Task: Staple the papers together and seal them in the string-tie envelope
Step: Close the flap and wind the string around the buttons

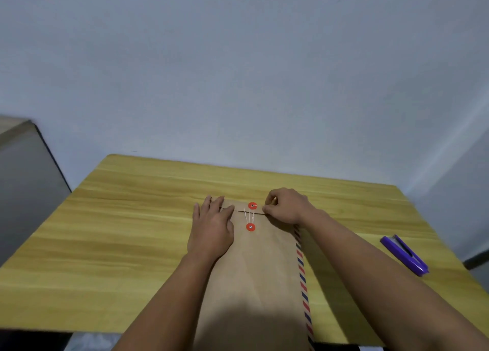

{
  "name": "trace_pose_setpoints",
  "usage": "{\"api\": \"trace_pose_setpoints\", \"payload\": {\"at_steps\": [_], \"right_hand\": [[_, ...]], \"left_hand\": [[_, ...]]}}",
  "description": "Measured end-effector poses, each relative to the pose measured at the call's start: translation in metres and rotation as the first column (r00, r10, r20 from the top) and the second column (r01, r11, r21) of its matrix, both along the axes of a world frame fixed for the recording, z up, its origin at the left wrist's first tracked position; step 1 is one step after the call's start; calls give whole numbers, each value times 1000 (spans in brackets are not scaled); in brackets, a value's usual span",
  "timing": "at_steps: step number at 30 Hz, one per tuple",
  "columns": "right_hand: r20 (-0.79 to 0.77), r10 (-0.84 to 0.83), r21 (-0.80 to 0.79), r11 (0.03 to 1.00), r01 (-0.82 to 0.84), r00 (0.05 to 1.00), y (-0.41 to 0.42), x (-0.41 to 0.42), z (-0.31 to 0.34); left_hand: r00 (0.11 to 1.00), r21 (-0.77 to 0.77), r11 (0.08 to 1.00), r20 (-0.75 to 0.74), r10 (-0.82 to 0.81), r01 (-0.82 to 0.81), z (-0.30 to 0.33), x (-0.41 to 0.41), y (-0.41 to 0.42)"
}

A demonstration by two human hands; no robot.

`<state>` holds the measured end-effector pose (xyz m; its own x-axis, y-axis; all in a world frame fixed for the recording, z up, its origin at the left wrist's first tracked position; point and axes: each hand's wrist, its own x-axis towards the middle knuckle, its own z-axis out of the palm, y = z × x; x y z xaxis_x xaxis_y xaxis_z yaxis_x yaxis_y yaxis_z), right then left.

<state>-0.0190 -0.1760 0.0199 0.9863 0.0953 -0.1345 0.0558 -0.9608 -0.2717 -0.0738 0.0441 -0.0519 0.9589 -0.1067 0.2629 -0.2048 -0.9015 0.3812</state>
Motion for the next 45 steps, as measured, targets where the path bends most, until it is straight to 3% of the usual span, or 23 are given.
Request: {"api": "trace_pose_setpoints", "payload": {"at_steps": [4, 7, 10, 14, 18, 20, 23, 27, 29, 31, 33, 35, 38, 43, 45], "right_hand": [[-203, -127, 307, 933, 186, 971, -28, -7, 13], [-309, -179, 414, 859, 301, 934, -37, -20, 34], [-313, -198, 470, 817, 333, 929, -35, -32, 62], [-211, -262, 460, 823, 333, 942, -24, -39, 100], [-7, -324, 304, 901, 310, 946, -9, -46, 138], [95, -324, 246, 924, 293, 941, 1, -56, 158], [186, -331, 210, 933, 292, 925, 15, -69, 184], [236, -315, 301, 923, 239, 919, 25, -89, 214], [200, -319, 470, 861, 195, 926, 24, -99, 226], [105, -330, 679, 713, 174, 938, 17, -110, 235], [44, -366, 790, 582, 192, 929, 6, -117, 240], [38, -438, 821, 526, 222, 898, -7, -117, 236], [51, -493, 818, 520, 247, 869, -26, -118, 219], [-205, -329, 832, 438, 341, 922, -51, -122, 180], [-210, -272, 875, 377, 305, 939, -54, -119, 162]], "left_hand": [[1000, 25, 1000, -3, 8, -8, 2, -2, -2], [995, 47, 999, 102, 12, -17, 7, -5, -5], [989, -71, 996, 136, 57, -48, 34, -19, -24], [1000, -278, 960, -23, 18, -24, 91, -54, -62], [945, -364, 931, -313, -97, -25, 122, -90, -101], [914, -400, 916, -382, -137, -30, 128, -101, -116], [942, -456, 888, -321, -100, -61, 140, -107, -130], [994, -502, 863, -113, -3, -55, 167, -114, -133], [998, -503, 863, -44, 35, -52, 181, -116, -125], [998, -470, 881, -9, 62, -59, 197, -116, -111], [998, -464, 885, 21, 59, -43, 220, -114, -94], [1000, -497, 867, 23, 12, 1, 248, -114, -75], [997, -588, 805, 53, -59, 79, 289, -105, -51], [991, -817, 575, -33, -126, 46, 311, -79, -18], [989, -851, 525, -89, -120, -13, 298, -62, -9]]}}
